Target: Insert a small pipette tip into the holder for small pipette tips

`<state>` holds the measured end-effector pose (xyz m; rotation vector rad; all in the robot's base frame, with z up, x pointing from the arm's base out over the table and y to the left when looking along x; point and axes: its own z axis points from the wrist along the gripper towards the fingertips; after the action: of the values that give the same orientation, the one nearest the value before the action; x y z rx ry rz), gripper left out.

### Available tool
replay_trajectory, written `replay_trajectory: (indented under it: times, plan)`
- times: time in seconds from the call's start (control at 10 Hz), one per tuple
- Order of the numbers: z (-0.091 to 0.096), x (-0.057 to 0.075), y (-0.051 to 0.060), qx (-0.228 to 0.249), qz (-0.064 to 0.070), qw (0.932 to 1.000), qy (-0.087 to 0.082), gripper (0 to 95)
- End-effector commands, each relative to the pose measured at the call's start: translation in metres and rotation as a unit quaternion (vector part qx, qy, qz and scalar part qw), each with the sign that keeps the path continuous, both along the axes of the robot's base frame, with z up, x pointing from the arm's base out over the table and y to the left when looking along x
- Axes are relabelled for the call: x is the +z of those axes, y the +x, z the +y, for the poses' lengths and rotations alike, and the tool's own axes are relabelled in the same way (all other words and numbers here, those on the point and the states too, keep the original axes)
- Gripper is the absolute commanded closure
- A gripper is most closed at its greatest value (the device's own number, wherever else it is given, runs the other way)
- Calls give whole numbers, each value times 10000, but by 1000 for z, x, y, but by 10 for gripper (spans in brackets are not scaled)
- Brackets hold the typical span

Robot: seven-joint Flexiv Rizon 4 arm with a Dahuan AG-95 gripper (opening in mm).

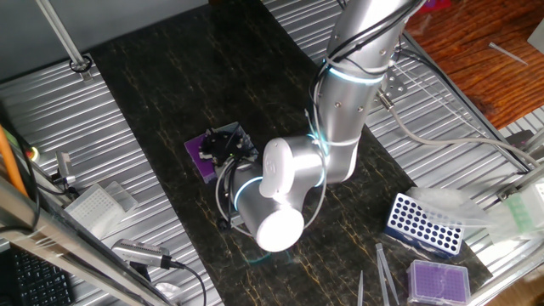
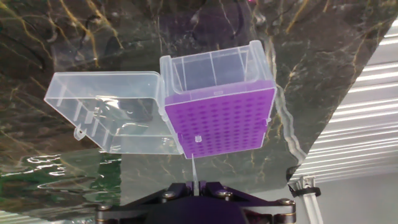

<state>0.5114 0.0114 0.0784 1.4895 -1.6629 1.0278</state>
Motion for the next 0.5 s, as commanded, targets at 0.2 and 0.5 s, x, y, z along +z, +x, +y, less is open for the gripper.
replay_trajectory:
  times: [0.2,0.5]
  plan:
    - [-4,-3,0,45,-41,10000,6,950]
    - [-4,-4,0,51,-30,10000,13,950]
